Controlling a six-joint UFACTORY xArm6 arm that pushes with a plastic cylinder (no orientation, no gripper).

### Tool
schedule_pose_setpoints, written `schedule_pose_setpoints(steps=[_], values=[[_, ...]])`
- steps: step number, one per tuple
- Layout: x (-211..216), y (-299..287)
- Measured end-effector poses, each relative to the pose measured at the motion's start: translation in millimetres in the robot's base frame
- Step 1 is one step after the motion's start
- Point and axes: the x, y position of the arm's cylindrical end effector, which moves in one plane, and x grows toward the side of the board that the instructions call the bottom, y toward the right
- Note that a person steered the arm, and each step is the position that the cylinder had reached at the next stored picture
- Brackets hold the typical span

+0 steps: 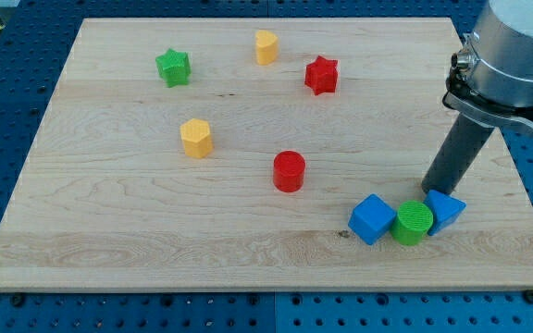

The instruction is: Push the green star to the bottom of yellow heart

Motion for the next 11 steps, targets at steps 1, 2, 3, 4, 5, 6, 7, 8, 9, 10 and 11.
schedule_pose_setpoints(steps=[1, 2, 3, 4, 5, 6, 7, 8, 9, 10, 11], values=[[9, 0], [11, 0], [-24, -8], [-64, -57], [-77, -118], [-104, -188], [-136, -268], [-175, -340], [-223, -356], [-225, -332], [-230, -311]])
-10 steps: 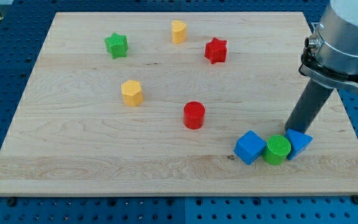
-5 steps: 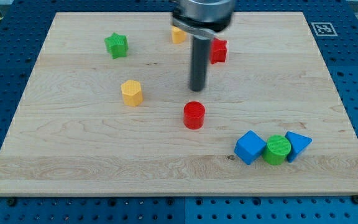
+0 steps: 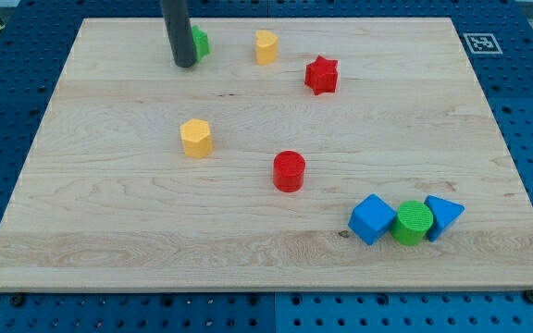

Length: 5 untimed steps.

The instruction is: Push the green star to the bottom of yellow heart

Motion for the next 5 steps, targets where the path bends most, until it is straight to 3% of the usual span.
schedule_pose_setpoints(steps=[1, 3, 5], values=[[-19, -33], [-69, -30], [44, 58]])
